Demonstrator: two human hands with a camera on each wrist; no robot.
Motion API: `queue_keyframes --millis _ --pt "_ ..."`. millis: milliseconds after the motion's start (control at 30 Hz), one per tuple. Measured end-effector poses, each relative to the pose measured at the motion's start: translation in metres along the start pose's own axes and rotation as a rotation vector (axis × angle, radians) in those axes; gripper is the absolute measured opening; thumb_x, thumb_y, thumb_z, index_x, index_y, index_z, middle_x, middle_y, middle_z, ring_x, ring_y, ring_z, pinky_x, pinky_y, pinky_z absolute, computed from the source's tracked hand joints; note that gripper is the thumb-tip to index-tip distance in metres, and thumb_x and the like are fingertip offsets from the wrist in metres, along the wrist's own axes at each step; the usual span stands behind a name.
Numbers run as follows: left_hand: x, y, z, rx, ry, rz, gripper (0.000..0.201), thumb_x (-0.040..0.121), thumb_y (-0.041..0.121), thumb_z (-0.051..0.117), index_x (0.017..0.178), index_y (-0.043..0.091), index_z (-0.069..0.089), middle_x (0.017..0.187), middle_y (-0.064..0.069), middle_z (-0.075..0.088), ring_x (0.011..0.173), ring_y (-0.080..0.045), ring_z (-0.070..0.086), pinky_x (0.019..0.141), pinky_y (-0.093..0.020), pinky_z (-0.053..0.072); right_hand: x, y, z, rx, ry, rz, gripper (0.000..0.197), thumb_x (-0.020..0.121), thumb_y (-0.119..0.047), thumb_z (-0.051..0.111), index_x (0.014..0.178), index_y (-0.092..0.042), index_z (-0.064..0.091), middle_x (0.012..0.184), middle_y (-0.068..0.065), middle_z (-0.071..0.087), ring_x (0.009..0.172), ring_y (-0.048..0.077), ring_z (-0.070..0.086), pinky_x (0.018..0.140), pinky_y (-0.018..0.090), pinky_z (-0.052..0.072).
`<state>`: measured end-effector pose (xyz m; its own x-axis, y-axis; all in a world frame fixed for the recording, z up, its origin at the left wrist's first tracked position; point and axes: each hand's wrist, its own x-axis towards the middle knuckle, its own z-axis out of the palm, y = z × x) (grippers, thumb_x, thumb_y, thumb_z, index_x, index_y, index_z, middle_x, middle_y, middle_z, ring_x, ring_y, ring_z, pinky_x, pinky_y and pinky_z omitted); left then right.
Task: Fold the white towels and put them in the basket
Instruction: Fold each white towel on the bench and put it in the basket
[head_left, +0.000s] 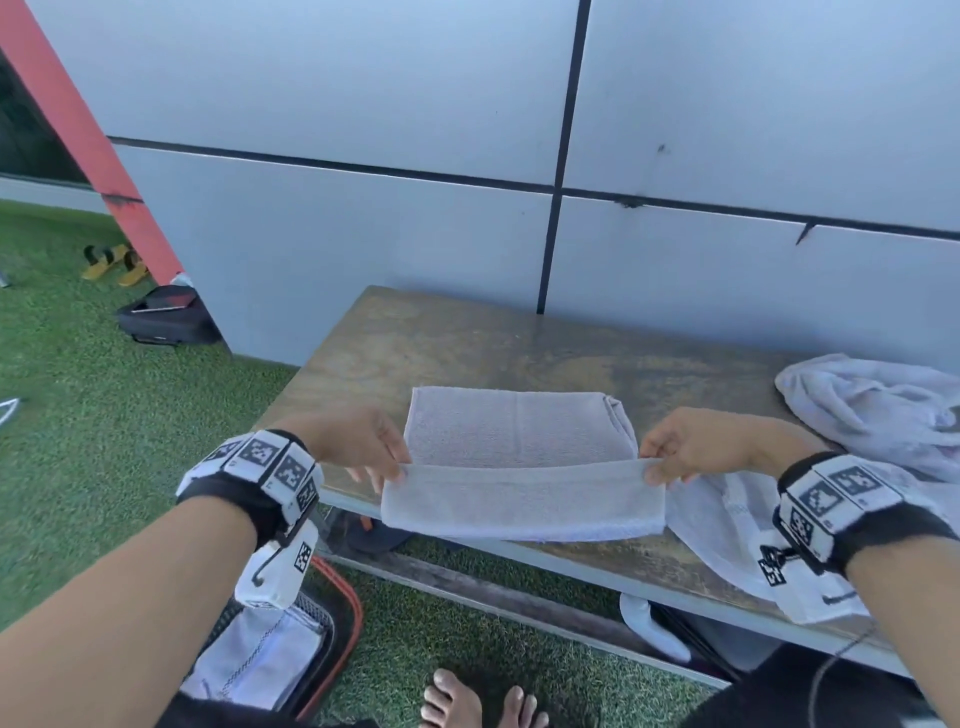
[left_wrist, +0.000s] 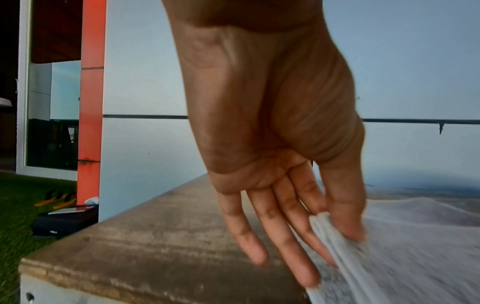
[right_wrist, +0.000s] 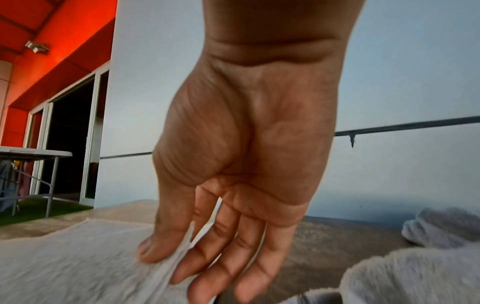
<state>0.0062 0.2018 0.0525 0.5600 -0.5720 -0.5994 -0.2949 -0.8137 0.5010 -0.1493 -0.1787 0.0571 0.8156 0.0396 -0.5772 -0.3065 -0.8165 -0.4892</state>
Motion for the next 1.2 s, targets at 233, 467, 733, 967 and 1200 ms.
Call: queue_keyframes --millis 233,467,733,967,1200 --pt "0.043 -0.01 0.034 0.101 0.452 -0.02 0.019 0.091 0.021 0.063 0.108 0.021 0.069 0.111 0.004 0.066 0.096 -0.011 0.061 0.087 -0.028 0.05 0.04 0.022 0.025 -0.048 0.443 0.091 0.011 0.095 -0.027 0.061 0.096 -0.018 0.068 0.099 -0.004 0.07 0.089 0.013 0.063 0.082 0.031 0.05" --pt "0.082 0.062 0.074 0.174 0.594 0.346 0.035 0.096 0.02 0.055 0.13 0.023 0.053 0.138 0.003 0.046 0.129 -0.016 0.041 0.109 -0.038 0.038 0.079 0.007 0.027 0.0 0.742 0.152 0.015 0.093 -0.024 0.057 0.083 -0.021 0.067 0.084 -0.003 0.069 0.082 0.02 0.065 0.075 0.037 0.055" --pt "0.149 0.14 0.137 0.251 0.467 0.303 0.062 0.103 0.039 0.033 0.158 0.026 0.009 0.167 0.005 -0.001 0.153 -0.019 -0.008 0.123 -0.046 0.0 0.106 0.005 0.028 0.086 0.777 0.302 0.038 0.091 -0.028 0.058 0.055 -0.015 0.049 0.063 0.005 0.058 0.071 0.032 0.061 0.062 0.031 0.045" --pt "0.157 0.135 0.15 0.356 0.524 0.243 0.065 0.101 0.053 0.014 0.158 0.03 -0.004 0.165 0.009 -0.011 0.152 -0.015 -0.015 0.123 -0.047 -0.006 0.094 0.037 0.01 0.295 0.795 0.355 0.032 0.088 -0.017 0.057 0.056 -0.015 0.049 0.071 0.006 0.067 0.067 0.022 0.059 0.07 0.034 0.052" --pt "0.157 0.135 0.15 0.365 0.501 0.237 0.065 0.1 0.056 0.011 0.157 0.032 -0.007 0.164 0.012 -0.015 0.15 -0.013 -0.02 0.122 -0.046 -0.009 0.102 0.034 0.013 0.203 0.744 0.281 0.033 0.088 -0.043 0.058 0.06 -0.026 0.052 0.066 -0.007 0.06 0.074 0.022 0.062 0.082 0.044 0.055"
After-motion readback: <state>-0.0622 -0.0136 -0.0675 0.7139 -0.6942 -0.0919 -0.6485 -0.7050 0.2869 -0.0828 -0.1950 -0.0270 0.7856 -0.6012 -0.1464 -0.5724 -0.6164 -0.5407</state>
